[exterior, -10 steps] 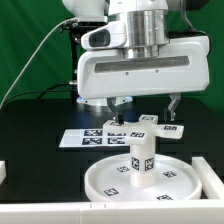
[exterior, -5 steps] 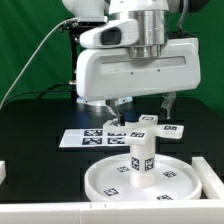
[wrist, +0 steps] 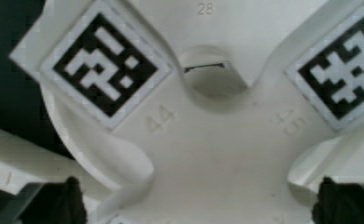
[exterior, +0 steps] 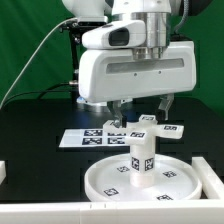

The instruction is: Assemble round table

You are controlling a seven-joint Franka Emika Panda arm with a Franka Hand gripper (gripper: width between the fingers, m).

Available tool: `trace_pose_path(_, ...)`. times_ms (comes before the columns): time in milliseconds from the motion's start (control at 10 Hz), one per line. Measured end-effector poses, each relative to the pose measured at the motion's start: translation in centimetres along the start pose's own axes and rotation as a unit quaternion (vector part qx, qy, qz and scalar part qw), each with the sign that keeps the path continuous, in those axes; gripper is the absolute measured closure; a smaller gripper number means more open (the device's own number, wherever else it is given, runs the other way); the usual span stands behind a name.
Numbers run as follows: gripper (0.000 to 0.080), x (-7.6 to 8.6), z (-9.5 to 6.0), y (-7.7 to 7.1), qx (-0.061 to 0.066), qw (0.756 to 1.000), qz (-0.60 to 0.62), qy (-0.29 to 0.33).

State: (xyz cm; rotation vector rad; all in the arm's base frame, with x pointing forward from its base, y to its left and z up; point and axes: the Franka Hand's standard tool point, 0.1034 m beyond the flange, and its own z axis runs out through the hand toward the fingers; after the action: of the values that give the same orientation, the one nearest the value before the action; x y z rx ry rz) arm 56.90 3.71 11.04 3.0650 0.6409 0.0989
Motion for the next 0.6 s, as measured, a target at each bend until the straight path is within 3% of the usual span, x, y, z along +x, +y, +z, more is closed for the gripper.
trace_pose_path(600, 0.015, -0.1, 1.1, -0.5, -0.007, 1.0, 0.021, 0.005)
